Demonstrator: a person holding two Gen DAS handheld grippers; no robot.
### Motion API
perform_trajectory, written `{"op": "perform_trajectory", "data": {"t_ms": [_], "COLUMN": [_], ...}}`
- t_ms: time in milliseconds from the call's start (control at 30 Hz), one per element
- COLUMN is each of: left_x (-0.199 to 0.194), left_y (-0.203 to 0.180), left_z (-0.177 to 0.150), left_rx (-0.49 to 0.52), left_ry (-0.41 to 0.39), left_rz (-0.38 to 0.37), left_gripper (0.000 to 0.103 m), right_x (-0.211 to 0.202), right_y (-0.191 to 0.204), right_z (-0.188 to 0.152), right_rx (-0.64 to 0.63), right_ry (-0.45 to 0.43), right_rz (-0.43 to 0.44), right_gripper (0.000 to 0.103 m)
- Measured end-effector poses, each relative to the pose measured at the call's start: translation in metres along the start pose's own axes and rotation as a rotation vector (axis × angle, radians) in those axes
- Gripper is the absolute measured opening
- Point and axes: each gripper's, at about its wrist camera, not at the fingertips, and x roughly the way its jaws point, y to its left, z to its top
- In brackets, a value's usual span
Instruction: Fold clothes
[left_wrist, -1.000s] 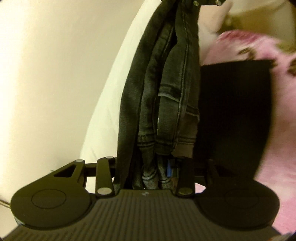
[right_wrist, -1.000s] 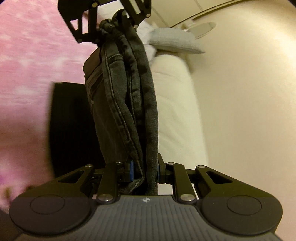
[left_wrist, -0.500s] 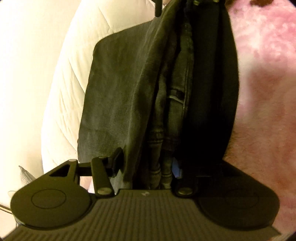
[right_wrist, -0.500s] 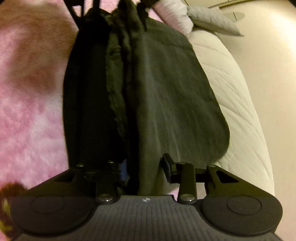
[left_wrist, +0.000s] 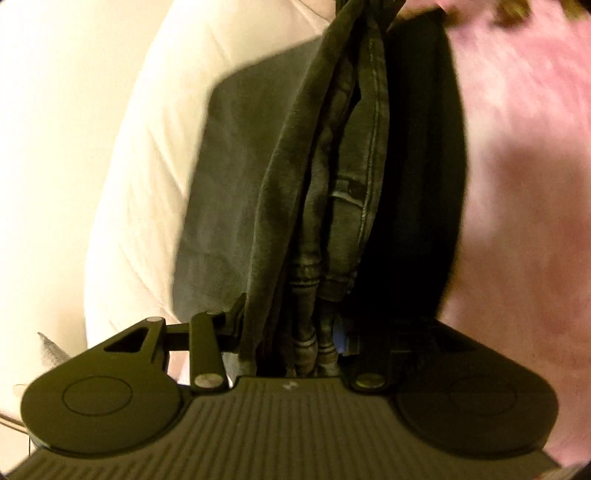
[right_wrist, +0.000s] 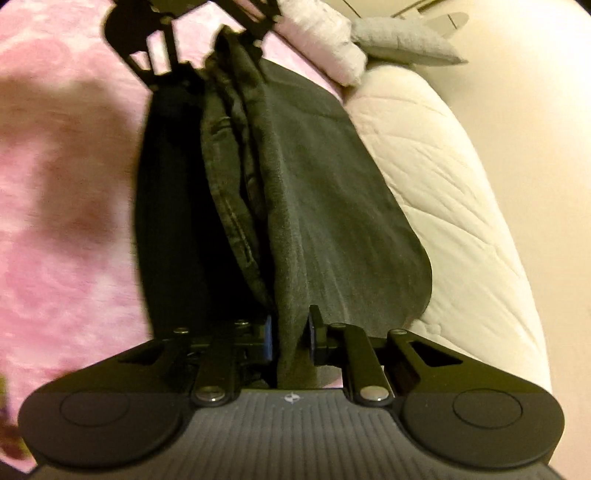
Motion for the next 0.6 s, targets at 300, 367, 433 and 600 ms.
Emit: {"op": "perform_trajectory", "data": {"t_ms": [300, 367, 433, 600], "left_x": [0.010, 0.009, 0.004, -0.023], "left_y": [-0.020, -0.020, -0.017, -0.007], "left_z": [-0.003, -0.004, -0.006, -0.018], "left_rx": [-0.005, -0.003, -0.004, -0.044], "left_ry": [0.021, 0.020, 0.013, 0.011], "left_rz": [0.012, 0.015, 0.013, -0.008], "left_gripper": [0.040, 0.042, 0.046, 0.051], "right_x": [-0.009, -0.011, -0.014, -0.037], "right_y": [0.008, 0.018, 0.021, 0.023], "right_z": [-0.005, -0.003, -0.001, -0.006], "right_rx": [0.032, 0.017, 0.012, 0.085], "right_ry": [-0.005, -0.001, 0.011, 0.059], "right_rz": [-0.009, -0.018, -0.034, -0.011], "right_gripper": [0.015, 0.019, 0.024, 0.037]}}
